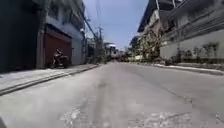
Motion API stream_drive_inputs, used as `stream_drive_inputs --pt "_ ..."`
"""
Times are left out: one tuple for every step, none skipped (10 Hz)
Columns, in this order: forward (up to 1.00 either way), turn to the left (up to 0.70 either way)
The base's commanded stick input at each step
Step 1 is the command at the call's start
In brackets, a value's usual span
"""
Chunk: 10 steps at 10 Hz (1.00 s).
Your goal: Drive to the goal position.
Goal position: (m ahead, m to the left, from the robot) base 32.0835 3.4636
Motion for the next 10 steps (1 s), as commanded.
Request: stream_drive_inputs --pt "1.0 0.0" --pt "1.0 0.0" --pt "1.0 0.0" --pt "1.0 0.0" --pt "1.0 0.0" --pt "1.0 0.0" --pt "1.0 0.0" --pt "1.0 0.0" --pt "1.0 -0.02" --pt "1.0 -0.07"
